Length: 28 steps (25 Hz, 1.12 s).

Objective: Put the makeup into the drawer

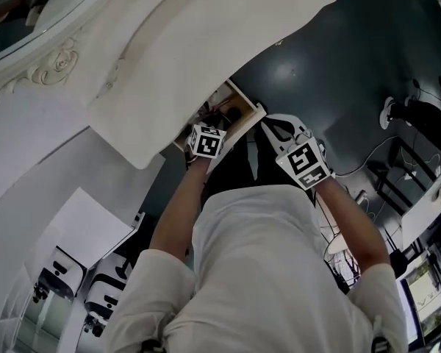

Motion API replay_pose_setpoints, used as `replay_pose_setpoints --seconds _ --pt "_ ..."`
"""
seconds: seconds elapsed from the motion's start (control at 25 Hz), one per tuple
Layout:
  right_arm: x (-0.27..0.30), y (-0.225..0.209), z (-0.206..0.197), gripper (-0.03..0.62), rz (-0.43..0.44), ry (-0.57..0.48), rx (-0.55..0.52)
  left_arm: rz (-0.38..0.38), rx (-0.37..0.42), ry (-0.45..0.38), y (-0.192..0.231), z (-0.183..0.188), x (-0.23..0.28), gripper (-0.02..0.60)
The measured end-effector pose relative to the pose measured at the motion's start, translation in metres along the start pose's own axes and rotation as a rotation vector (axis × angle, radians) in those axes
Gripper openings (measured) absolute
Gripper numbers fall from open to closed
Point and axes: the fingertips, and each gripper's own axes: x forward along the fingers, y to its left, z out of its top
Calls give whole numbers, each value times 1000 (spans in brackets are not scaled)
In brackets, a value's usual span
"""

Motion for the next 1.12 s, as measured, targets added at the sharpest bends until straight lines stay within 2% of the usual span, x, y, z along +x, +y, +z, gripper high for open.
replay_pose_setpoints --seconds 0.32,0.52,0.72,0.84,1.12 --pt "-24 20 16 29 -54 -10 -67 -3 -41 -160 -1 10 -63 65" --pt "-37 24 28 29 -55 -50 -35 -41 -102 -294 -1 26 -108 34" --pt "-58 23 50 29 -70 -96 -54 -67 -108 -417 -6 42 -164 21" --pt "-76 24 65 29 -56 -134 -48 -79 -160 -507 -12 48 -202 17" --pt "-99 35 65 29 -30 -159 -106 -17 -208 -636 -29 38 -257 16"
